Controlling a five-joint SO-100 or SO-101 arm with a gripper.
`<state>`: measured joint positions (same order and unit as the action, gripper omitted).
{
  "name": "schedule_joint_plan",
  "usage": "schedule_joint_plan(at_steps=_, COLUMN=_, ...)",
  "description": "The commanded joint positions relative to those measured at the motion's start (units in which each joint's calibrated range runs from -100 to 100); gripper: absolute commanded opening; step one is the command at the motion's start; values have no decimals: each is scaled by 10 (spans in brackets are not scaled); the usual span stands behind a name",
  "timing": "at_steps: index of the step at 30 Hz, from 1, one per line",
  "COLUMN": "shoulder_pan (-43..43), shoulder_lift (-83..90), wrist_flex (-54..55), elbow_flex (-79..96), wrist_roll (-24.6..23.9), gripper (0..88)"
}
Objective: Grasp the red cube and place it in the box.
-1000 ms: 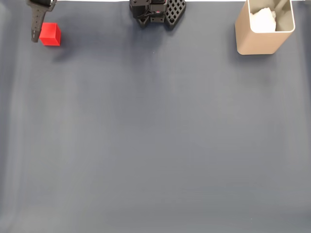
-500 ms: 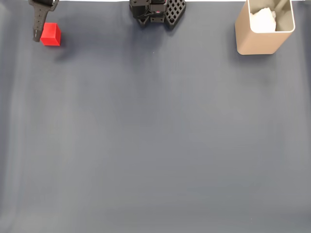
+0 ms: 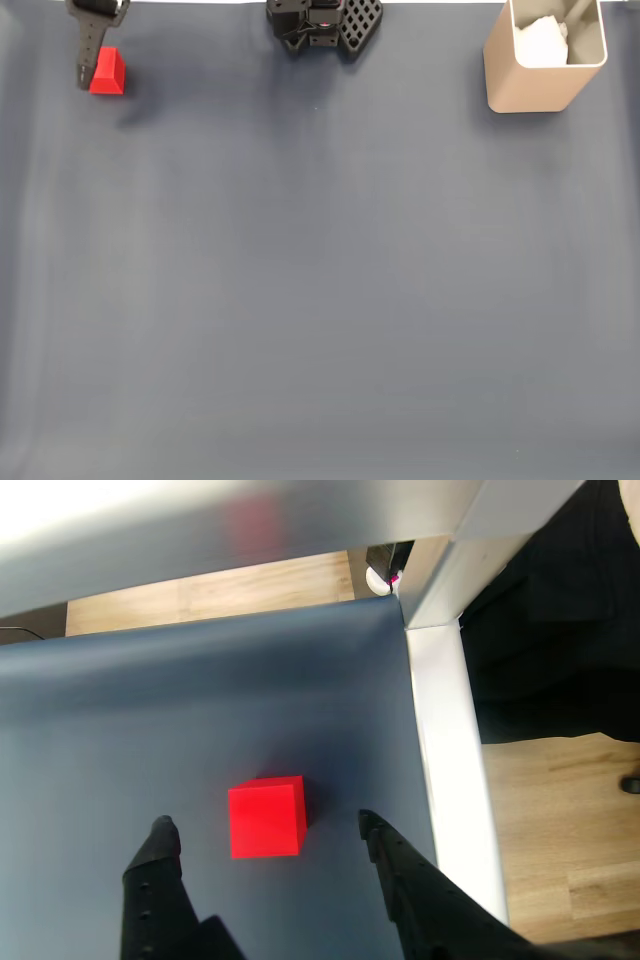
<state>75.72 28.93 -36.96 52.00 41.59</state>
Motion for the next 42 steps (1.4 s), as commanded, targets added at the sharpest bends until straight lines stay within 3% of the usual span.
schedule_joint_plan(at_steps=1, shoulder_pan=-11, shoulder_lift=23, wrist_flex=9, elbow_flex=-5, wrist_roll=0, gripper=432)
schedule_joint_plan(at_steps=42, shoulder_pan=-38, shoulder_lift=-36, wrist_flex=79, elbow_flex=14, wrist_roll=-11, gripper=436)
